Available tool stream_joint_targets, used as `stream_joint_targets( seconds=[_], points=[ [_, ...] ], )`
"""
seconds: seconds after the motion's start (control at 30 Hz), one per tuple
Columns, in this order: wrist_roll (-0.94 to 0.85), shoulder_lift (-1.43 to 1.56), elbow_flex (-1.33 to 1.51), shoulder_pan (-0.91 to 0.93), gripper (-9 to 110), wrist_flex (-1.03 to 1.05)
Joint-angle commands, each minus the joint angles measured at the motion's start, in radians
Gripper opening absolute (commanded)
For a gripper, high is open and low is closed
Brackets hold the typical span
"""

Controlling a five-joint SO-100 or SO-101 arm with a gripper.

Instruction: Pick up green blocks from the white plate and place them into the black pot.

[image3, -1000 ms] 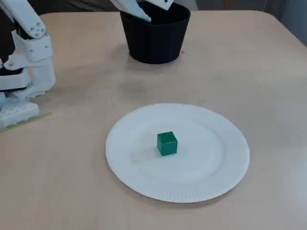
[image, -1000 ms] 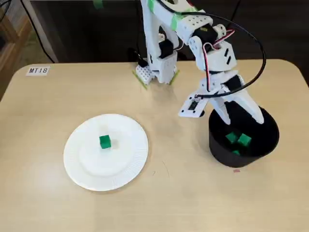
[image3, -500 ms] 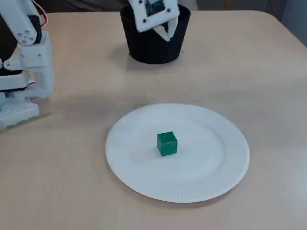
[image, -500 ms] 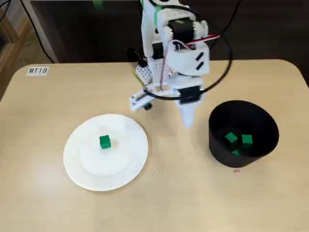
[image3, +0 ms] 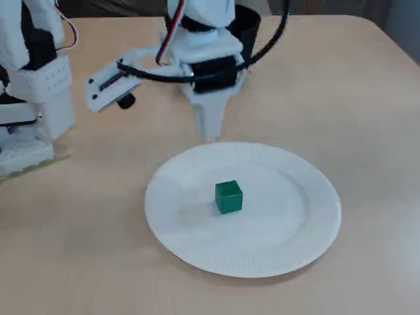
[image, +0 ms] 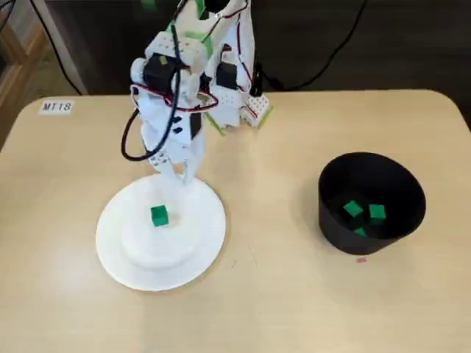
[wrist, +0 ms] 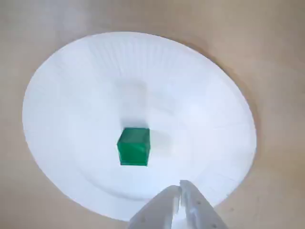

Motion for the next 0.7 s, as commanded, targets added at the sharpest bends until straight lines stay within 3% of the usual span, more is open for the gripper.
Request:
stream_joint_targets(
  seconds=[0.0,0.07,0.17,0.67],
  points=[
    [0.028,-0.094,-0.156,0.052,-2,0.075],
    [0.012,-0.178,-0.252,0.069,-1,0.141],
    [-0.100,-0.328,-0.416,0.075,16,0.209],
    [-0.103,-0.380,-0.414,0.028,24,0.210]
  ],
)
